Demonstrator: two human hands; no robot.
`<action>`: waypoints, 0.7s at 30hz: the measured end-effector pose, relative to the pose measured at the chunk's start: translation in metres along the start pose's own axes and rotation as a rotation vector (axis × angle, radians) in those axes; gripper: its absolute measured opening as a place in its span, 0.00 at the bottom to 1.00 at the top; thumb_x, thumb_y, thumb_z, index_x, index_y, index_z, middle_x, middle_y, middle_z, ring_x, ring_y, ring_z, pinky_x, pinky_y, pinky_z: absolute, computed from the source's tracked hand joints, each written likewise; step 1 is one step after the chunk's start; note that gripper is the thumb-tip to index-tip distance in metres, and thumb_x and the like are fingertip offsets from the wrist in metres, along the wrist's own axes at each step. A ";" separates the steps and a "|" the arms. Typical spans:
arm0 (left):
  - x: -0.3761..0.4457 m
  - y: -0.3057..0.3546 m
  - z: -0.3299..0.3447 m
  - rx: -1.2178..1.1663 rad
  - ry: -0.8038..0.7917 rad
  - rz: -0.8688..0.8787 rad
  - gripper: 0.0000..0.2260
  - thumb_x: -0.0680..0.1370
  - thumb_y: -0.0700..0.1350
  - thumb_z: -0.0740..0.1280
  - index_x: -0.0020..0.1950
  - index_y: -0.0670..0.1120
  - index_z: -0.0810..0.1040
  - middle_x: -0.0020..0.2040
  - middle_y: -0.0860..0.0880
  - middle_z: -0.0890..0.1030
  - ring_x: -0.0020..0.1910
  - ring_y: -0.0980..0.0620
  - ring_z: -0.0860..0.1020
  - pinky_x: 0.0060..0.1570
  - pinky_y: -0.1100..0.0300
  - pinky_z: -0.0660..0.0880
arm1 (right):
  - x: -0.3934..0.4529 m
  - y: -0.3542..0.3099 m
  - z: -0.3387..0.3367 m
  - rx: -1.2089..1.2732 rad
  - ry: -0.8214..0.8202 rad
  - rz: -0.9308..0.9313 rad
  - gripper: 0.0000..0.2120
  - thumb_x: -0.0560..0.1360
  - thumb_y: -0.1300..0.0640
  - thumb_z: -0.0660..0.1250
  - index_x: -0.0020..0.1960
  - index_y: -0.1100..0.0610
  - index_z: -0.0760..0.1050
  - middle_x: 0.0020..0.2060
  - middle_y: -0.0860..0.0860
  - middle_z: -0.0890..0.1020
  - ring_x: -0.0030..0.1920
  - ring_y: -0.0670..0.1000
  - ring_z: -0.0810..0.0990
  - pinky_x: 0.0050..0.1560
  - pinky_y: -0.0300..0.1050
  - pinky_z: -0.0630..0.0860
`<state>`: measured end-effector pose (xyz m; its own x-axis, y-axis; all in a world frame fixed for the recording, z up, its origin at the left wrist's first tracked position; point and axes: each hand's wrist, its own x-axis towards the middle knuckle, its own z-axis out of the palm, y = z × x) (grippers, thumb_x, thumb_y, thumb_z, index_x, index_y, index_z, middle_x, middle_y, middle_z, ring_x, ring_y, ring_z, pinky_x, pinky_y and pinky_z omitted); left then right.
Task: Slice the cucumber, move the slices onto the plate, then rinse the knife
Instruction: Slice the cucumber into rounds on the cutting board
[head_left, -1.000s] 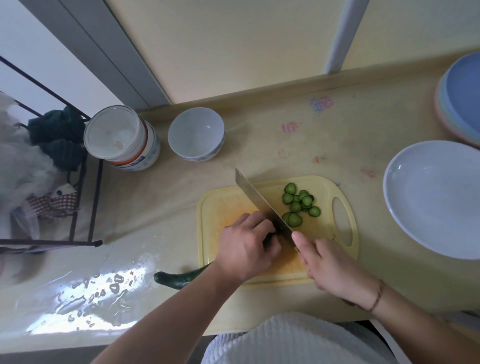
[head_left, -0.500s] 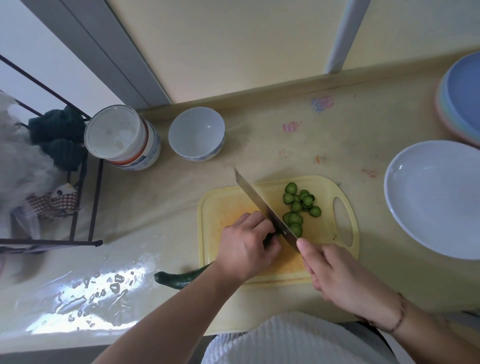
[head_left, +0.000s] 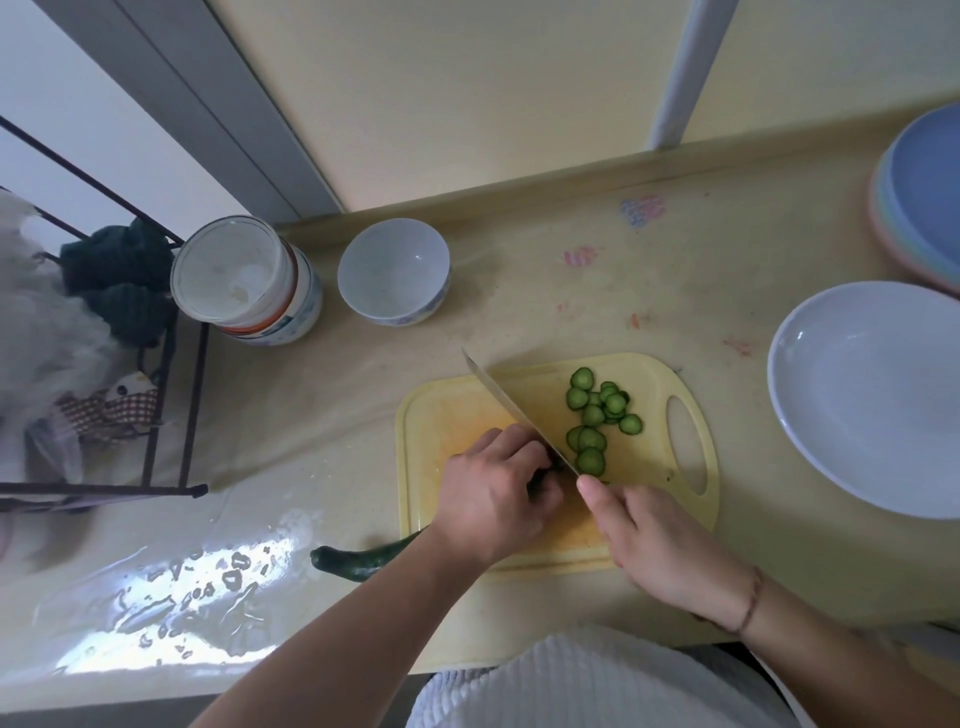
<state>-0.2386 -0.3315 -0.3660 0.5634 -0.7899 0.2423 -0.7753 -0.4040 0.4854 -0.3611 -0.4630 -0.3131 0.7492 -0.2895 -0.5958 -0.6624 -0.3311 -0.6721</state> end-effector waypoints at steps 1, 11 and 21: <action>0.000 0.000 -0.001 0.002 -0.005 0.001 0.04 0.71 0.48 0.70 0.40 0.48 0.81 0.40 0.54 0.79 0.36 0.51 0.77 0.23 0.58 0.72 | 0.000 0.003 -0.002 0.031 -0.002 0.015 0.33 0.71 0.29 0.43 0.30 0.57 0.63 0.21 0.49 0.65 0.22 0.47 0.65 0.31 0.52 0.69; -0.007 -0.005 -0.004 0.053 0.011 0.068 0.03 0.75 0.46 0.72 0.43 0.49 0.85 0.40 0.54 0.81 0.36 0.51 0.77 0.25 0.56 0.73 | -0.007 -0.001 -0.013 0.079 -0.046 0.003 0.31 0.74 0.32 0.46 0.32 0.58 0.63 0.22 0.48 0.61 0.21 0.46 0.59 0.26 0.42 0.60; -0.008 -0.006 0.001 0.029 0.069 0.073 0.02 0.73 0.44 0.73 0.40 0.49 0.84 0.38 0.54 0.80 0.35 0.51 0.77 0.25 0.56 0.73 | -0.025 -0.008 -0.012 0.046 -0.026 -0.017 0.27 0.73 0.32 0.47 0.33 0.56 0.60 0.20 0.46 0.60 0.22 0.45 0.59 0.28 0.42 0.61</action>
<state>-0.2386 -0.3235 -0.3715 0.5226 -0.7845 0.3338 -0.8223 -0.3604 0.4404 -0.3747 -0.4642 -0.2873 0.7603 -0.2605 -0.5950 -0.6495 -0.2941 -0.7012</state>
